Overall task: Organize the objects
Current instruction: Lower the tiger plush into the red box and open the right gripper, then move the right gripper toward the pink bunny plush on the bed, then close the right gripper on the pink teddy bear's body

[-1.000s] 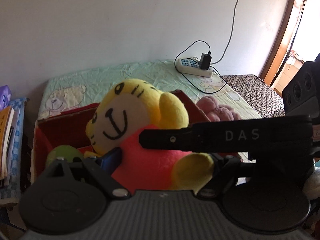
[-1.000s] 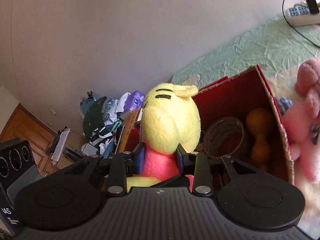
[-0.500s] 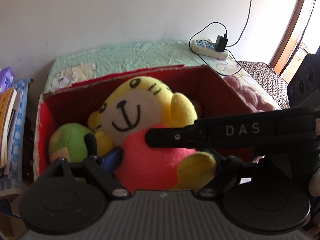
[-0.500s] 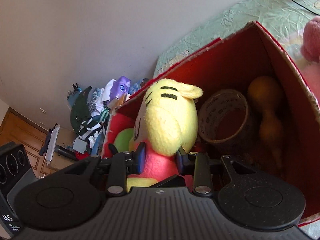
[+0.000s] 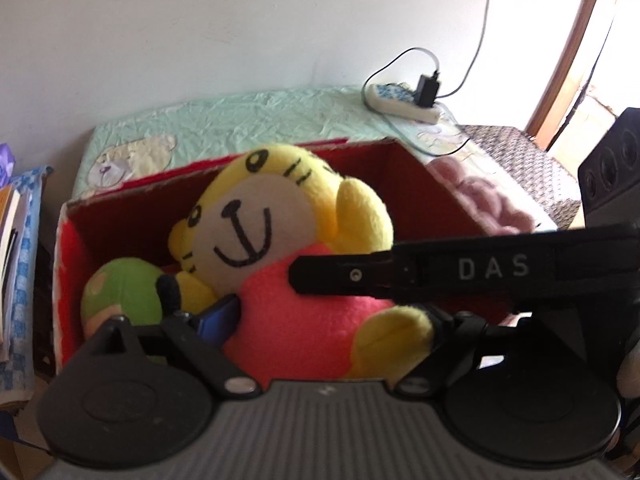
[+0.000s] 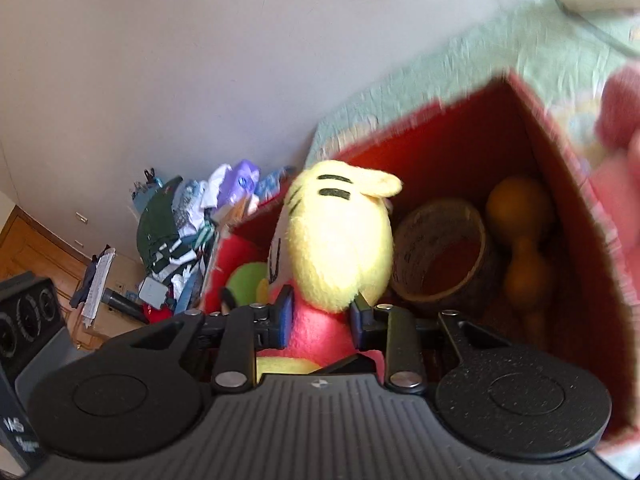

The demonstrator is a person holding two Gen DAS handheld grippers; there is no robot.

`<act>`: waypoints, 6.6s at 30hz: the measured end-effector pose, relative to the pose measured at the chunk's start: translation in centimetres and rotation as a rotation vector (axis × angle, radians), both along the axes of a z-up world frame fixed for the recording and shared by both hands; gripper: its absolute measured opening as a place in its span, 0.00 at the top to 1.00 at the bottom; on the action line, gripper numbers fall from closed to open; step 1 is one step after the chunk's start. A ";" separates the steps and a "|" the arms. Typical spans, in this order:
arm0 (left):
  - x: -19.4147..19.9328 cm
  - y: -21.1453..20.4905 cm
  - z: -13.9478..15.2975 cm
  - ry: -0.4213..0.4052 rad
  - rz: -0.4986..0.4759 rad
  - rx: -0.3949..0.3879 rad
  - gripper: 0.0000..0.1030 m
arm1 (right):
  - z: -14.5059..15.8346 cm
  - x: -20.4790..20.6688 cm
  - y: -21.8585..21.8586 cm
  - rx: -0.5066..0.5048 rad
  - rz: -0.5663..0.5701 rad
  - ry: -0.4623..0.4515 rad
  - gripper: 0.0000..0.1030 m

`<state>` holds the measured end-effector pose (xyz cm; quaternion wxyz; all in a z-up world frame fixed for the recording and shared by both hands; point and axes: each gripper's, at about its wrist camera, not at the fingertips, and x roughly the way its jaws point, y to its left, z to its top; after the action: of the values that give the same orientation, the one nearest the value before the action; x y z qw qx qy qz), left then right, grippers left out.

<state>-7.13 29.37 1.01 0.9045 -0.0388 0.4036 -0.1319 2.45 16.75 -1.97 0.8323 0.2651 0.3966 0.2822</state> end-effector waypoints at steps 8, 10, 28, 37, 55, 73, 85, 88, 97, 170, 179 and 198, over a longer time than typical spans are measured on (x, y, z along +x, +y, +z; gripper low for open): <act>1.5 -3.2 0.3 -0.021 -0.139 -0.090 0.15 | 2.9 -1.8 -3.4 -0.205 -0.131 -0.068 0.71; 2.1 -3.8 -0.1 -0.011 -0.163 -0.119 0.15 | 3.0 -2.0 -4.1 -0.236 -0.172 -0.071 0.71; 3.1 -4.2 -2.4 0.068 -0.180 -0.087 0.14 | 1.6 -0.8 -2.7 -0.471 -0.138 -0.103 0.59; 3.7 -6.4 -2.4 0.095 -0.171 -0.037 0.15 | 3.3 -1.9 -3.8 -0.413 -0.192 -0.160 0.60; 2.7 -7.1 -1.6 0.103 -0.120 0.036 0.09 | 1.9 -1.9 -6.1 -0.238 -0.246 -0.035 0.68; 1.6 -6.3 -1.3 0.105 -0.042 0.018 0.09 | 1.3 -2.8 -6.2 -0.254 -0.235 -0.083 0.71; -1.7 -2.4 0.7 0.026 0.006 -0.009 0.08 | 1.3 -3.0 -6.0 -0.278 -0.217 -0.105 0.74; -1.4 -1.6 0.6 0.035 0.048 0.016 0.08 | 1.4 -3.0 -5.8 -0.306 -0.220 -0.111 0.78; 0.7 -1.6 -1.8 0.140 0.096 0.078 0.09 | 2.7 -2.8 -5.8 -0.368 -0.233 -0.182 0.79; -4.4 -19.5 2.2 0.074 0.274 0.258 0.08 | 1.1 -5.7 -19.9 -0.176 0.034 -0.126 0.63; -2.7 -24.3 0.5 0.075 0.130 0.165 0.08 | -0.8 -3.7 -25.1 -0.128 -0.045 -0.036 0.60; 9.2 -23.8 -3.0 0.101 0.188 0.009 0.07 | -3.6 9.4 -26.9 0.063 -0.004 0.119 0.54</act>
<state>2.03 5.60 -2.02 0.8915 -0.0791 0.4439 -0.0426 11.84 -10.16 -5.57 0.7990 0.3083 0.4359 0.2767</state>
